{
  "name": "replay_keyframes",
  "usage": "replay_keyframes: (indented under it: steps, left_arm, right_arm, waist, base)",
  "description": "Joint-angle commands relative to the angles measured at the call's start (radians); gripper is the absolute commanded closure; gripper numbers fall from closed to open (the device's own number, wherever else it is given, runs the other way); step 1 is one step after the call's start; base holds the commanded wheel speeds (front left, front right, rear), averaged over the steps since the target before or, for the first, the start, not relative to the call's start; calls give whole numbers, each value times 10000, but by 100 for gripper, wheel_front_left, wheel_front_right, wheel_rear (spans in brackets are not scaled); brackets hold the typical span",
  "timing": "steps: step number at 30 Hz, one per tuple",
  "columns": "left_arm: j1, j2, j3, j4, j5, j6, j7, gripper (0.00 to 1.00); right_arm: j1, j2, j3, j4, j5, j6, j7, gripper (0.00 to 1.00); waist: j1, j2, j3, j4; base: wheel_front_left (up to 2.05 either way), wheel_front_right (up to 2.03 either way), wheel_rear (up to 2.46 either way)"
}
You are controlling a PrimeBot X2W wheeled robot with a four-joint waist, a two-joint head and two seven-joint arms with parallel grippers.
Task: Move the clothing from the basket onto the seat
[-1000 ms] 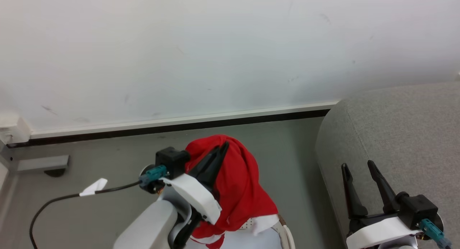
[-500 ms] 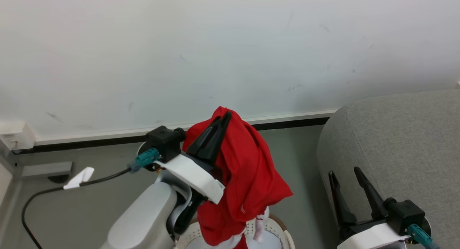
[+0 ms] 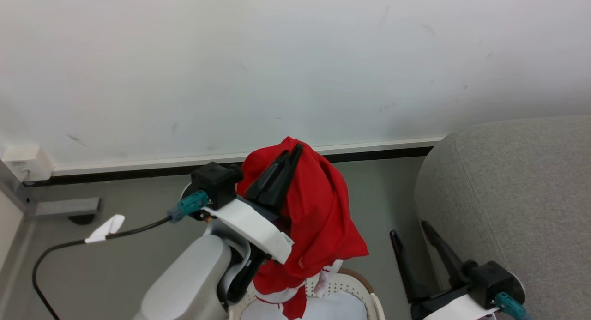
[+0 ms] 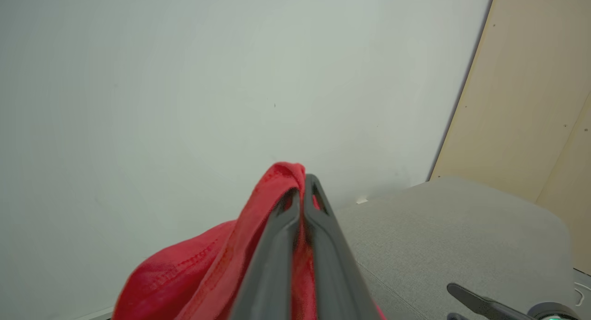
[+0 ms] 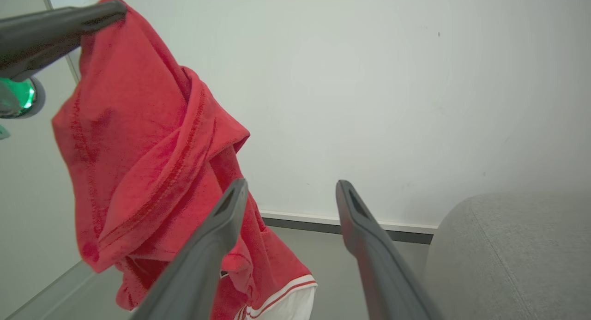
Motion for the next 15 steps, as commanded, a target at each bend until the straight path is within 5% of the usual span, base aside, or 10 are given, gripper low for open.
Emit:
replay_keyframes:
  steps: [1, 15]
  left_arm:
    - [-43, -4, -17, 32, -152, -34, -6, 100]
    - [-255, -421, -642, 448, -237, -248, 5, 100]
  right_arm:
    - [-162, -112, 284, 15, 192, -21, -21, 0]
    - [-1515, -595, 2824, 1180, 1328, -21, -21, 0]
  waist:
    - [1, -1, 16, 36]
    - [1, -1, -48, 892]
  base:
    - [0, 0, 0]
    - [0, 0, 0]
